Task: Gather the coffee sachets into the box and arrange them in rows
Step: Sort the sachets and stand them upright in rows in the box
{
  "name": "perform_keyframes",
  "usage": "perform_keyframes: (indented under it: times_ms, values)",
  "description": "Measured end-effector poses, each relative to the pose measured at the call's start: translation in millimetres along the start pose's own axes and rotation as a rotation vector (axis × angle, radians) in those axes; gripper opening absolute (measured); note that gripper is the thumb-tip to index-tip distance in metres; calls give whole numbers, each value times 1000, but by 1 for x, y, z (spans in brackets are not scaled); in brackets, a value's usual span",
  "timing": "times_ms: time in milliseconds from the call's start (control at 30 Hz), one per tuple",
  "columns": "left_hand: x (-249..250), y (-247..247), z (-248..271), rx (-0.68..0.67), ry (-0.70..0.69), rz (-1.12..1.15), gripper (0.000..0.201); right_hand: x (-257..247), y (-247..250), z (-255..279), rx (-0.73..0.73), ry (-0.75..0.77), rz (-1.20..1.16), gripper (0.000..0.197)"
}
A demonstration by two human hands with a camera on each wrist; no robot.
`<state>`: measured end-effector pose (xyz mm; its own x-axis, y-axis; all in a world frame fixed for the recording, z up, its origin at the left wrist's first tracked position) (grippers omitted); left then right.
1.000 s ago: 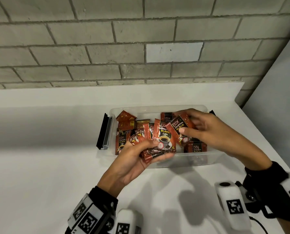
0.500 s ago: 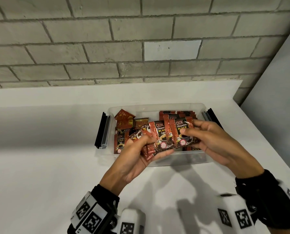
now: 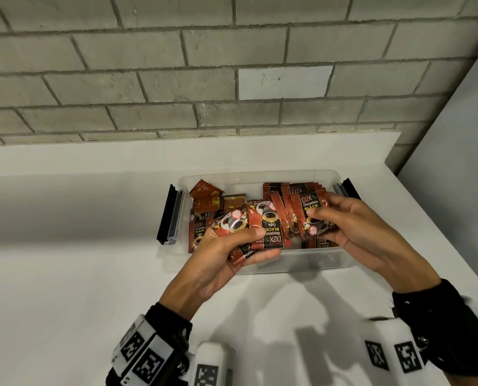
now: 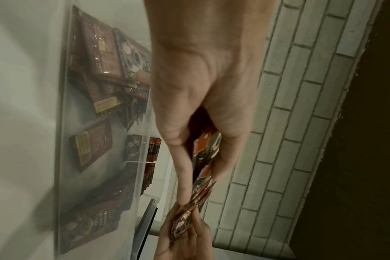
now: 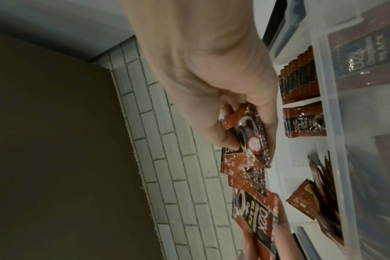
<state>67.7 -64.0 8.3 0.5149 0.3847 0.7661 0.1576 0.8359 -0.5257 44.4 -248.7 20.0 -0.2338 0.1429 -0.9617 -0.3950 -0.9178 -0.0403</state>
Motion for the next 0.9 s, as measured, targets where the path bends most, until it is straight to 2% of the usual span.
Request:
perform_keyframes:
  times_ms: [200, 300, 467, 567, 733, 900]
  values:
    - [0, -1, -1, -17, 9, -172, 21, -16, -6, 4, -184, 129, 214, 34]
    - [2, -3, -1, -47, 33, -242, 17, -19, -13, 6, -268, 130, 287, 36]
    - [4, 2, -5, -17, 58, -252, 38, -13, -12, 3, -201, 86, 234, 34]
    - [3, 7, -8, 5, 85, -257, 42, -8, -10, 2, -153, 72, 200, 32]
    - [4, 9, -9, -14, 31, -424, 50, -13, -12, 5, -199, 145, 300, 36]
    - [9, 6, -12, -65, -29, -603, 33, -24, -19, 7, -267, 234, 403, 36]
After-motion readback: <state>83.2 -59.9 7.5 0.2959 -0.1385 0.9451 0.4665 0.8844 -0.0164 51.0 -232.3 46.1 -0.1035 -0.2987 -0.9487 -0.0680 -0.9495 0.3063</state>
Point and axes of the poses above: each hand's wrist, its own z-axis away from the middle knuckle, its own y-axis out of the back of the hand, x = y × z, the point moved 6 cm from there along -z, towards the middle knuckle, and after that the axes turned 12 degrees about x, right-handed, at the moved point
